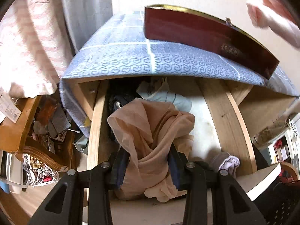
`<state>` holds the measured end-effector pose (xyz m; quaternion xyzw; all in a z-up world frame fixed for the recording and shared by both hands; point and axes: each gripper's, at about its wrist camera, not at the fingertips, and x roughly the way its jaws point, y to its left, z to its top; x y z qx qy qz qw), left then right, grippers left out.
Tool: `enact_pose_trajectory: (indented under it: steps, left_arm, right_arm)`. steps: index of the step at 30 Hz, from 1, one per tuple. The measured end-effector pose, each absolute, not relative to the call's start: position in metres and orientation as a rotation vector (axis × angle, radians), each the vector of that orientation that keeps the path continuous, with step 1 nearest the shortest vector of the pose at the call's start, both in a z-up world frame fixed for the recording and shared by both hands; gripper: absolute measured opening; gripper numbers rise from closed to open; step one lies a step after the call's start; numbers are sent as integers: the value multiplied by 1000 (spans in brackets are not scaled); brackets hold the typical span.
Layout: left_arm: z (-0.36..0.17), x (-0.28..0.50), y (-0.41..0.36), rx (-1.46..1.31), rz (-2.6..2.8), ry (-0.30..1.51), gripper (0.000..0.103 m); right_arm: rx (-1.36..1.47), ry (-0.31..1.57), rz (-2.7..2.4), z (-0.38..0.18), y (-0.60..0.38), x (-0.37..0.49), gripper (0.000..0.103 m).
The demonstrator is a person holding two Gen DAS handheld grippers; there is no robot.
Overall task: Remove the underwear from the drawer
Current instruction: 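Carry the pink-white cloth into the gold tray and open the right gripper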
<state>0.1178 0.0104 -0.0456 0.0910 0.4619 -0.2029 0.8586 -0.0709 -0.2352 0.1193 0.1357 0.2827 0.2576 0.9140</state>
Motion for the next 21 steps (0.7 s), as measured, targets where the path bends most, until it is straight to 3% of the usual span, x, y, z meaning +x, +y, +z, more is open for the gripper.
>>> enact_pose_trajectory:
  steps: [10, 21]
  left_arm:
    - [-39, 109, 6, 157, -407, 928, 38]
    - [-30, 104, 8, 133, -404, 908, 38]
  right_arm:
    - [202, 529, 314, 139, -280, -1, 22]
    - [210, 674, 104, 114, -325, 131, 22]
